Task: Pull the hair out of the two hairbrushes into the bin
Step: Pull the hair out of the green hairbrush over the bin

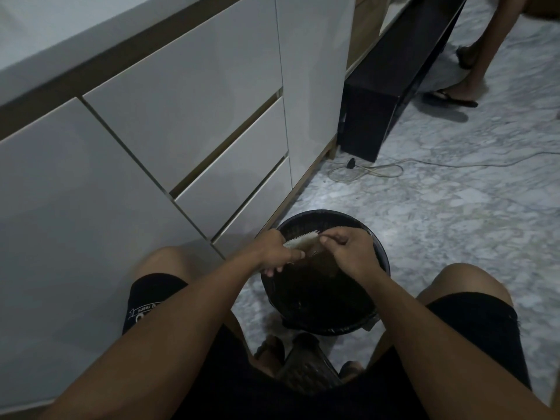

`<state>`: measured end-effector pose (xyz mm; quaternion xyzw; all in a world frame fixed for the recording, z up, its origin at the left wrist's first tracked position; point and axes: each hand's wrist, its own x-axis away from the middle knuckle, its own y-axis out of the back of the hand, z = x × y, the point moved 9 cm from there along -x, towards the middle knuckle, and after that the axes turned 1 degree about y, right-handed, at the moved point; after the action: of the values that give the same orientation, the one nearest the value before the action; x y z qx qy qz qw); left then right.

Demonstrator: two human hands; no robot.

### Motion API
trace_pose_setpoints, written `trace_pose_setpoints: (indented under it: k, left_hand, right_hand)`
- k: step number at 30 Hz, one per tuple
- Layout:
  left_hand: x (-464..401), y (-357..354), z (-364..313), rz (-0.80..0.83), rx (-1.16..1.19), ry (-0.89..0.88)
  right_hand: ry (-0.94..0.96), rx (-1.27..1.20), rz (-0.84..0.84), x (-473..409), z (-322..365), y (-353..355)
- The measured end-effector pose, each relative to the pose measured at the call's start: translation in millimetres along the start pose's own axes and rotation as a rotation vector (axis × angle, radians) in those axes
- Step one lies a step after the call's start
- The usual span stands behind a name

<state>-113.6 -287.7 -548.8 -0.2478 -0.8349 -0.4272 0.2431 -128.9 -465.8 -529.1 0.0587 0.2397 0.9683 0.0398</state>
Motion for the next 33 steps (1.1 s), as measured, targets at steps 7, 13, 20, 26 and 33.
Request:
trace_pose_setpoints:
  k: [7, 13, 20, 26, 33]
  left_hand:
    - [-0.9, 14.4, 1.1, -0.038, 0.005, -0.006]
    - [0.2, 17.5, -2.3, -0.047, -0.055, -0.012]
    - [1.6, 12.6, -7.5, -0.049, -0.08, -0.004]
    - [0.7, 10.8, 0.0, -0.032, -0.082, -0.003]
    - [1.2, 16.7, -9.6, -0.057, -0.06, -0.038]
  right_hand:
    - [-0.159, 0.031, -0.203, 3.1, -9.6, 31.5]
    - [-0.085, -0.023, -0.087, 2.6, -6.6, 15.2]
    - [0.224, 0.157, 0.07, 5.7, 15.8, -14.6]
    - [0.085, 0.203, -0.052, 3.1, 6.7, 8.8]
    - [-0.093, 0.124, -0.129, 2.8, -10.5, 22.0]
